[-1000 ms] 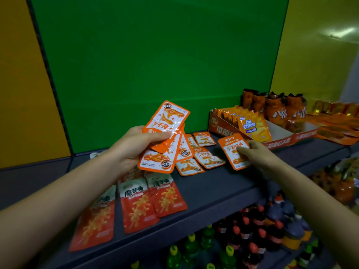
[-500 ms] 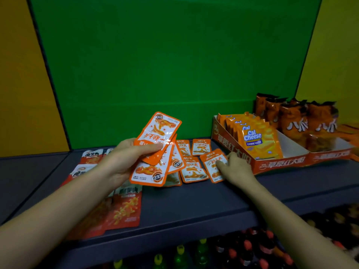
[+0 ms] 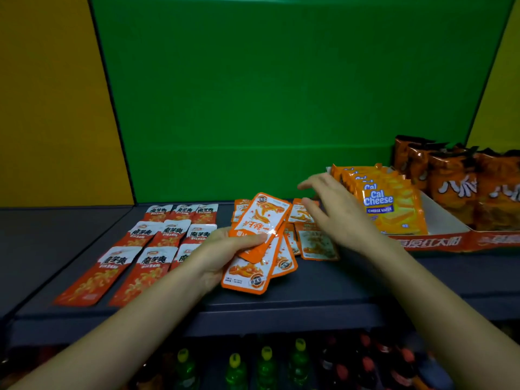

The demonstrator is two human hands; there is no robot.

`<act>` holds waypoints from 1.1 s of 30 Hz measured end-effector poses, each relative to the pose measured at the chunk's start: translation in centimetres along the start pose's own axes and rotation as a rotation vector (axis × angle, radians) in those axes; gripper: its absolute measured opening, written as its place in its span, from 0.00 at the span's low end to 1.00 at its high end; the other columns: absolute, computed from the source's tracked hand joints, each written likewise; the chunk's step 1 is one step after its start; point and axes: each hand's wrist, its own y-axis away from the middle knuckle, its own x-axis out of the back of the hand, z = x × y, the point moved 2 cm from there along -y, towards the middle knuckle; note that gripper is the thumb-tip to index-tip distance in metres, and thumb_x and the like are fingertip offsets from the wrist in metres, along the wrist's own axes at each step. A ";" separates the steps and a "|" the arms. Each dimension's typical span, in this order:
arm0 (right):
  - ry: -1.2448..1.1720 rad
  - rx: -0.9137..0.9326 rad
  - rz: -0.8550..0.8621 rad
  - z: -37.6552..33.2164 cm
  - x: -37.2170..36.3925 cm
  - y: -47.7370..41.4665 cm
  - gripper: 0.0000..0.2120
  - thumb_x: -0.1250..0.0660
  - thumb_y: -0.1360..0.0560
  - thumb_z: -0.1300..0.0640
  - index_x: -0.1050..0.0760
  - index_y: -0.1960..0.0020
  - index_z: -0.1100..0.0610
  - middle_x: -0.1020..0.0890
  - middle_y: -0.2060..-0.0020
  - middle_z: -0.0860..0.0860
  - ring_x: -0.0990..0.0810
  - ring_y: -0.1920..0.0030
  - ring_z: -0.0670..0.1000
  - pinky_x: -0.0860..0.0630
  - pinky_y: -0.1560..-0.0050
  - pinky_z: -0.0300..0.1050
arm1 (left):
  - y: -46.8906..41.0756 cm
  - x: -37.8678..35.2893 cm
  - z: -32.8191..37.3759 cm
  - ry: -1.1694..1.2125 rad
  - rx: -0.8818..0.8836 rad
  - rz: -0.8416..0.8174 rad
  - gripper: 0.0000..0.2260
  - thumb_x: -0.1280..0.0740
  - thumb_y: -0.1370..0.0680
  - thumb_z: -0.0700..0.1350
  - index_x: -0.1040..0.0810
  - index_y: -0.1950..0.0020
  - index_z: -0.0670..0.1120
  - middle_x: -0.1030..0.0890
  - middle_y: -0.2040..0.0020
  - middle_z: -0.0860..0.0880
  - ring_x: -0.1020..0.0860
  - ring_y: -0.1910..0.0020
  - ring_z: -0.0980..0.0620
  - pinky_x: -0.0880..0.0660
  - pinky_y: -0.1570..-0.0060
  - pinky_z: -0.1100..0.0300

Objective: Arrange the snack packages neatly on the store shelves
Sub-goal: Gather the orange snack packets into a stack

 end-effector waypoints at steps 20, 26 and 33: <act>-0.363 -0.209 -0.480 -0.4 0.3 0.6 0.09 0.32 0.27 0.49 0.23 0.59 0.55 0.20 0.65 0.46 0.23 0.68 0.39 0.29 0.64 0.35 | 2.5 0.1 -1.5 0.009 0.002 -0.024 0.17 0.28 0.32 0.31 0.27 0.46 0.41 0.15 0.61 0.44 0.17 0.70 0.50 0.21 0.72 0.60; -0.865 -0.697 -0.051 1.6 2.2 4.9 0.05 0.34 0.25 0.64 0.26 0.50 0.57 0.21 0.66 0.54 0.21 0.74 0.42 0.27 0.73 0.31 | 2.6 1.2 -1.1 0.021 -0.031 -0.020 0.17 0.29 0.31 0.33 0.26 0.44 0.39 0.15 0.63 0.45 0.17 0.72 0.51 0.22 0.74 0.61; -0.463 -0.760 0.162 1.3 -0.2 10.3 0.06 0.36 0.24 0.59 0.24 0.49 0.50 0.20 0.56 0.51 0.21 0.57 0.49 0.27 0.60 0.43 | 2.8 2.5 -1.0 0.052 -0.023 0.012 0.13 0.29 0.29 0.36 0.26 0.46 0.41 0.15 0.67 0.45 0.18 0.74 0.51 0.23 0.77 0.62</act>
